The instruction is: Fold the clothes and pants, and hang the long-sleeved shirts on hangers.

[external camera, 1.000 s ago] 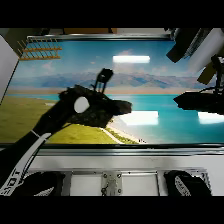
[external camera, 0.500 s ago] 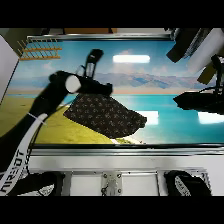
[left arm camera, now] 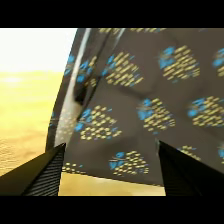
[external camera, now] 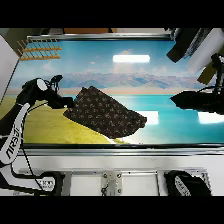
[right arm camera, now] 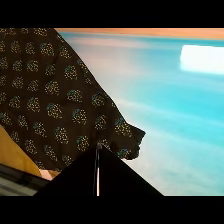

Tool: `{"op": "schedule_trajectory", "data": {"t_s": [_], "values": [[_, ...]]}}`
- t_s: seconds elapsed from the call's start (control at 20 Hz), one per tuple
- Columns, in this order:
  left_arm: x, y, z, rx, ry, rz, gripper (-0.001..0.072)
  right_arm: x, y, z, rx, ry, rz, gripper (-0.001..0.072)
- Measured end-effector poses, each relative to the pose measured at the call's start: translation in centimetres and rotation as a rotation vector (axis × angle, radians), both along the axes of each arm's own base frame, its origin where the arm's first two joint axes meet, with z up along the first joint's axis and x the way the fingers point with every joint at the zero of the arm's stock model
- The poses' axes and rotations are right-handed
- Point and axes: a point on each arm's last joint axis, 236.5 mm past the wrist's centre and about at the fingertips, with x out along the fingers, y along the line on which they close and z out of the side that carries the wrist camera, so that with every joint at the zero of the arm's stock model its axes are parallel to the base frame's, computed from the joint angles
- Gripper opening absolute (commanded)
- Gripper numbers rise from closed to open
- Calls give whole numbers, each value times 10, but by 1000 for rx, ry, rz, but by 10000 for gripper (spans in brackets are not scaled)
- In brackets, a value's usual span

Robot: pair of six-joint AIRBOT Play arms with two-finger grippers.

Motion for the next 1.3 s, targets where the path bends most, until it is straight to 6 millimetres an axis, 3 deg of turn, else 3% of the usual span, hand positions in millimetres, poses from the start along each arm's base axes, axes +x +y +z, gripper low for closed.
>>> {"op": "schedule_trajectory", "data": {"t_s": [0.15, 0.3, 0.4, 0.55, 0.65, 0.7, 0.75, 0.8, 1.05, 1.25, 1.3], "values": [[-8, 5, -20, -27, 55, -6, 613, 0, 2, 1, 10, -1, 3, 21], [-13, -3, -27, -40, 84, -39, 605, 1, 2, 0, 12, 4, 4, 21], [-17, -12, -29, -47, 99, -66, 15, 2, 2, -4, 15, 18, 5, 20], [-15, -20, -24, -48, 98, -100, 3, 7, 1, -18, 17, 60, 4, 16], [-8, -23, -12, -50, 82, -117, 4, 9, -3, -41, 6, 122, -1, 28], [-3, -25, -4, -52, 67, -123, 4, 10, -5, -59, 2, 166, -5, 208], [2, -26, 6, -53, 47, -128, 4, 9, -6, -77, 0, 214, -8, 583], [7, -26, 14, -52, 27, -132, 4, 7, -7, -99, 4, 270, -12, 712], [22, -27, 44, -46, -50, -139, 3, -5, 12, -204, 70, 519, -23, 712], [25, -27, 50, -45, -65, -138, 3, -5, 53, -252, 138, 599, 16, 686], [25, -27, 51, -46, -66, -136, 4, -3, 61, -260, 148, 600, 19, 412]]}}
